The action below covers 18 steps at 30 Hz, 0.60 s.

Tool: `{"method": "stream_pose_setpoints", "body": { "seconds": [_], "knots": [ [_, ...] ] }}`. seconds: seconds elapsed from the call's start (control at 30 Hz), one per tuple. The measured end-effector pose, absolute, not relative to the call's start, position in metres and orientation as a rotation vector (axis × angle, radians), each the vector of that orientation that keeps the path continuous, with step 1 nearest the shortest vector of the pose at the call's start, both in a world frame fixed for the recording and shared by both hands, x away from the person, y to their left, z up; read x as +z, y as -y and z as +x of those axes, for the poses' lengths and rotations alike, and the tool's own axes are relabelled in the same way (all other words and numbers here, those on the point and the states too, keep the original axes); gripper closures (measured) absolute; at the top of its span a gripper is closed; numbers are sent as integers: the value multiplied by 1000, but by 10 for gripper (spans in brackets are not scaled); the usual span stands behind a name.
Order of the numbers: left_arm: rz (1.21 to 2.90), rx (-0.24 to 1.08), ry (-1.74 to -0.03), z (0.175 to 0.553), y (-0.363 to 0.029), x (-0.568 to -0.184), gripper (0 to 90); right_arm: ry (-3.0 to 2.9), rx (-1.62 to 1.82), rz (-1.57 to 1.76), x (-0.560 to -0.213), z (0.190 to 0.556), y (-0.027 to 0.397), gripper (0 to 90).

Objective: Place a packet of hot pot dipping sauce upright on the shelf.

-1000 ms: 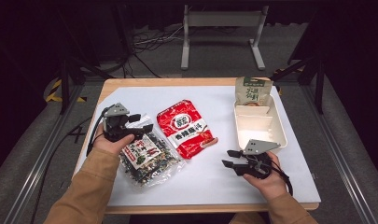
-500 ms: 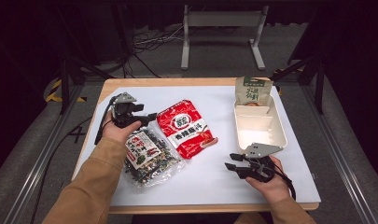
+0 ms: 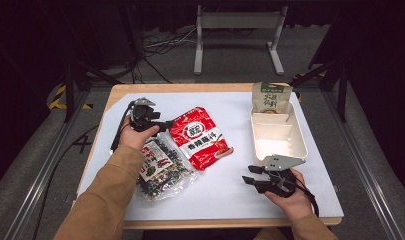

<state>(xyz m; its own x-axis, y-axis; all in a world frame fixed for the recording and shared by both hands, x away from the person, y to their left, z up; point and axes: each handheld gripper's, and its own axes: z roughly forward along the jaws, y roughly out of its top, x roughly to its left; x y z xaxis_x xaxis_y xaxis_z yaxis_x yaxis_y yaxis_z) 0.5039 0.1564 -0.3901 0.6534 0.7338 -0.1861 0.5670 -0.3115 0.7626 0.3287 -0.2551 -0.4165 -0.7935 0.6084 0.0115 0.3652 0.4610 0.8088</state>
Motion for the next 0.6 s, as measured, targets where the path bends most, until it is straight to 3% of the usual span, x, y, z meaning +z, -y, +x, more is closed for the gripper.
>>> {"method": "stream_pose_setpoints", "body": {
  "seconds": [0.6],
  "knots": [
    [2051, 154, -1117, 526, -144, -421, 324, -2446, 1260, 819, -417, 328, 255, 549]
  ]
}}
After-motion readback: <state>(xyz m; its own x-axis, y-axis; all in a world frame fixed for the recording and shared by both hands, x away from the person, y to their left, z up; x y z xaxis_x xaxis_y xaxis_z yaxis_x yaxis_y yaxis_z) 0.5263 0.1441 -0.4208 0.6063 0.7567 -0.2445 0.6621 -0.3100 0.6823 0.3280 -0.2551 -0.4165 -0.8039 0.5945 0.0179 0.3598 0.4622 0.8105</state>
